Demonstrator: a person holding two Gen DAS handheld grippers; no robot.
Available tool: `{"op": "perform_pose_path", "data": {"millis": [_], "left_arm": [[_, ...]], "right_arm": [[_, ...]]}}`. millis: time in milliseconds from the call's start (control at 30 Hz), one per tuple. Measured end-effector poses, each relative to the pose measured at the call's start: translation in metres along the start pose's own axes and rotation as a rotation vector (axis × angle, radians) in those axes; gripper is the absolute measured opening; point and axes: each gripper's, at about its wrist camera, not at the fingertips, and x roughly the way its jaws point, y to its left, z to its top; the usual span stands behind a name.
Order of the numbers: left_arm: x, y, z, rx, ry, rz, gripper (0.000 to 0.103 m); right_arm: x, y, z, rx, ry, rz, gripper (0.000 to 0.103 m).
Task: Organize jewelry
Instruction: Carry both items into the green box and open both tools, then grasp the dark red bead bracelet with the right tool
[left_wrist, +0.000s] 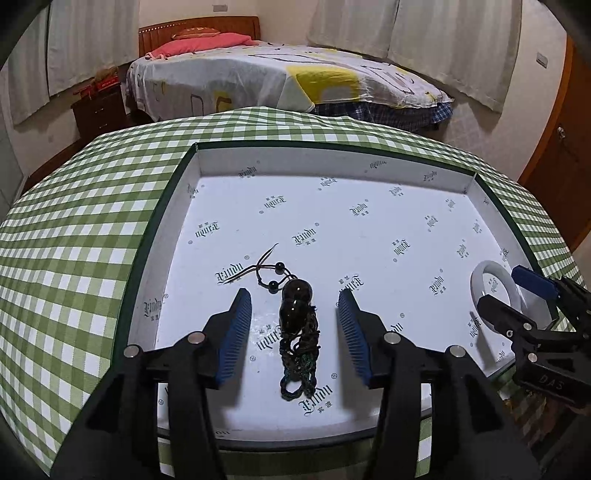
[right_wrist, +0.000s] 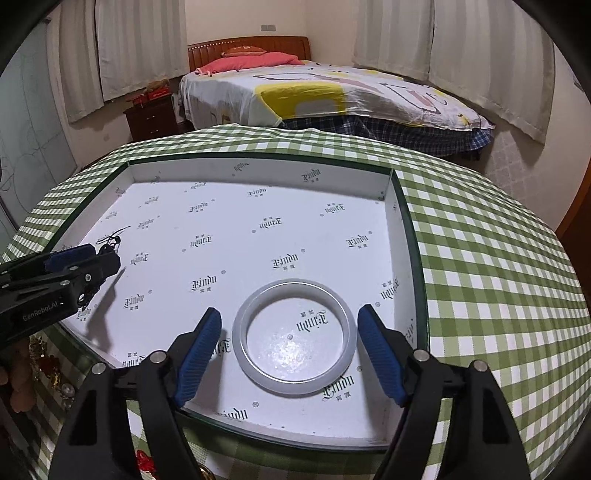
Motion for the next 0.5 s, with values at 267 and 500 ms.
{"op": "perform_pose_path", "data": {"millis": [267,500], "left_arm": [[-0.019,0.01,-0.001,-0.05,-0.028,-0.008,0.058],[-0.071,0.01,-0.018,-0.071,-0.137,0.021,0.058]], "right_arm": [[-0.022,-0.002,0.0,0.048,-0.053,0.022,0.074],[-0.068,0.014,-0.016,0.058,-0.132,0.038,0.074]]}}
